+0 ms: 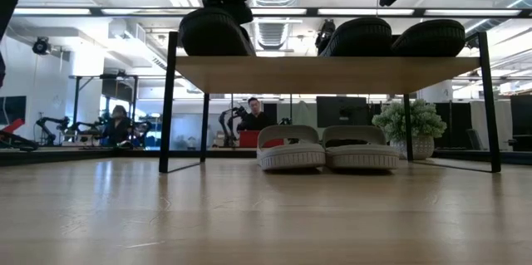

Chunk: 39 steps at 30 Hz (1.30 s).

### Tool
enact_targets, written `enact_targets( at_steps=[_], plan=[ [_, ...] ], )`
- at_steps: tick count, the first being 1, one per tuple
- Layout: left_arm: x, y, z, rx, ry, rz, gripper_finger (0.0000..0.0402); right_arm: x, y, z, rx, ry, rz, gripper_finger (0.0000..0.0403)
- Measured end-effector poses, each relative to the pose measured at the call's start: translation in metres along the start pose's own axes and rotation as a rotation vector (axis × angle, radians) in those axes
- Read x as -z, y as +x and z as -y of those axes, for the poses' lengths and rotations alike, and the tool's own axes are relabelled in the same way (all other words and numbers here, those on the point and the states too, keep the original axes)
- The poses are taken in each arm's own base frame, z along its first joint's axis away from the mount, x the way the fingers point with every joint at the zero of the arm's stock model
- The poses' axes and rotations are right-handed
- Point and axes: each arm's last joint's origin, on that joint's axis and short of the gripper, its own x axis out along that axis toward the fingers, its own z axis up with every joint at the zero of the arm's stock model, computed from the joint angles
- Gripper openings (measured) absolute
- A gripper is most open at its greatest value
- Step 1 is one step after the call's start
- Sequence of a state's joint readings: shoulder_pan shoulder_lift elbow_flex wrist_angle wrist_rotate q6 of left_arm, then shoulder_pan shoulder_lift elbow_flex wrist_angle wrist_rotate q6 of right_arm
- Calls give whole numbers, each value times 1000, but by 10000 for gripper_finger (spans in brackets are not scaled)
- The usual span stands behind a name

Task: Pick and place slides into the shelf
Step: Put the black slipper on the shelf, then adjust the black slippers on the shelf

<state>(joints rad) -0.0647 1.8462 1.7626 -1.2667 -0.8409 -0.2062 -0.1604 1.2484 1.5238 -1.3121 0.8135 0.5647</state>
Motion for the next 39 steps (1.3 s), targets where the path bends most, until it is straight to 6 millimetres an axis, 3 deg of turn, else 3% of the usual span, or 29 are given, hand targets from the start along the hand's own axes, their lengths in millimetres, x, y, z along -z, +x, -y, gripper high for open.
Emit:
enact_targets(
  at_steps=[13,23,33,39],
  plan=[
    [0,-1,-1,12,-47,-2,115,0,0,0,0,-13,0,68],
    [0,-9,-6,61,-58,8,130,0,0,0,-1,-22,-1,68],
    [12,-46,-34,236,-142,78,130,5,0,-4,-195,-59,-137,68],
    [41,-77,-63,306,-310,83,130,0,11,-35,-460,-100,-222,68]
  ],
)
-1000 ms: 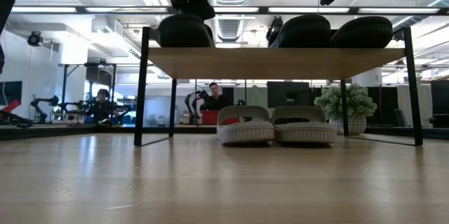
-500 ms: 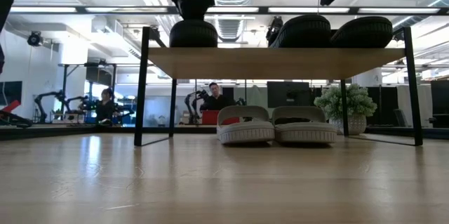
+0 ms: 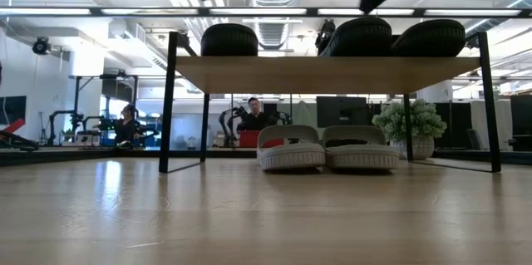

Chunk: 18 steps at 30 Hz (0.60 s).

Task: Pick and place slides into the shelf
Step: Adjust the black slippers on the shelf

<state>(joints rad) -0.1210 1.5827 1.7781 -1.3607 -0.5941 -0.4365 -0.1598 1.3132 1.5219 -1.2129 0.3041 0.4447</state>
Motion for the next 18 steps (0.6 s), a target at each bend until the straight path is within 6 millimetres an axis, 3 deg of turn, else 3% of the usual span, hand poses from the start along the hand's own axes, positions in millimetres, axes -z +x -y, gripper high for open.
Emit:
enact_targets(
  at_steps=[9,15,18],
  plan=[
    [42,-41,-44,56,-395,13,130,-15,77,-47,-274,-265,-196,68],
    [76,-40,-51,69,-525,-5,130,-18,109,-65,-298,-324,-248,68],
    [88,-31,-48,63,-551,-21,130,-24,109,-72,-308,-327,-230,68]
  ],
)
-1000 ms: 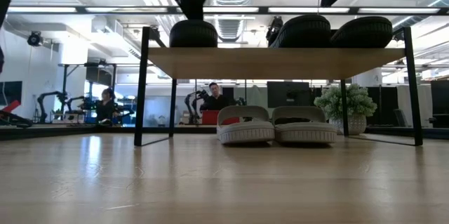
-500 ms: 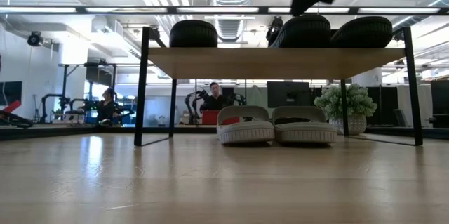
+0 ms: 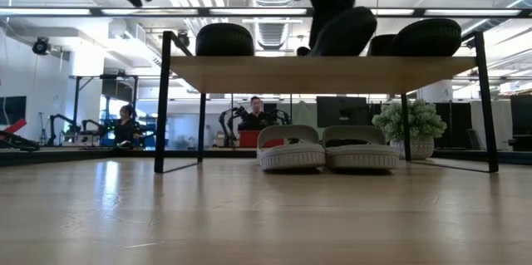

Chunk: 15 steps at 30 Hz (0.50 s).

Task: Pick and place slides into the shelf
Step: Adjust the black slippers on the shelf

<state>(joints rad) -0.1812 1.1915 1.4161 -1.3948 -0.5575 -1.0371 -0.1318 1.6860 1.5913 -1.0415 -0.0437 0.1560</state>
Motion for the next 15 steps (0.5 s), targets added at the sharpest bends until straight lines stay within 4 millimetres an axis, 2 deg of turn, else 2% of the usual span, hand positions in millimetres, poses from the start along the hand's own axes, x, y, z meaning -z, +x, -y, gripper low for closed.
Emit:
enact_targets(
  at_steps=[5,9,12,15],
  plan=[
    [11,16,4,31,-15,10,130,-4,-24,-3,20,47,33,68],
    [12,22,10,48,25,22,130,5,-43,2,97,94,-59,68],
    [13,25,12,32,41,22,130,12,-46,4,146,105,-130,68],
    [12,25,12,26,62,38,130,9,-46,2,141,122,-101,68]
  ],
)
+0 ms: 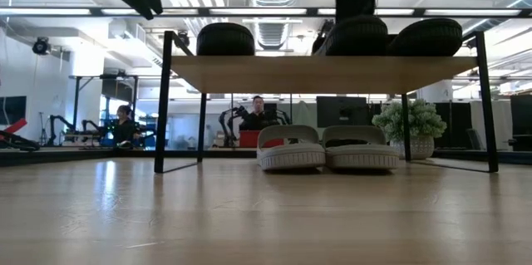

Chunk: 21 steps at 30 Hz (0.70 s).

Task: Pick and place slides into the shelf
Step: Adjust the black slippers on the shelf

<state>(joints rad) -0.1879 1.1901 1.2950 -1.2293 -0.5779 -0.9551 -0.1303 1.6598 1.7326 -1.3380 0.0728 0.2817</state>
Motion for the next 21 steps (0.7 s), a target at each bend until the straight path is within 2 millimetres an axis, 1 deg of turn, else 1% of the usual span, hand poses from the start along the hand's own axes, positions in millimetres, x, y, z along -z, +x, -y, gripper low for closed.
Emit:
enact_targets(
  at_steps=[5,8,10,13,17,21],
  plan=[
    [-1,-3,-2,7,-7,13,130,-12,-3,-8,-91,24,107,68],
    [-1,-4,-3,10,-10,16,130,-20,-5,-14,-120,18,184,68],
    [-1,-4,-3,12,-10,15,130,-22,-5,-15,-131,15,205,68],
    [-1,-5,-3,14,-11,15,130,-25,6,-18,-125,13,175,68],
    [-1,-5,-4,15,-12,15,130,-28,31,-20,-89,-29,76,68],
    [-1,-5,-4,16,-12,15,130,-29,42,-22,-72,-49,33,68]
  ],
)
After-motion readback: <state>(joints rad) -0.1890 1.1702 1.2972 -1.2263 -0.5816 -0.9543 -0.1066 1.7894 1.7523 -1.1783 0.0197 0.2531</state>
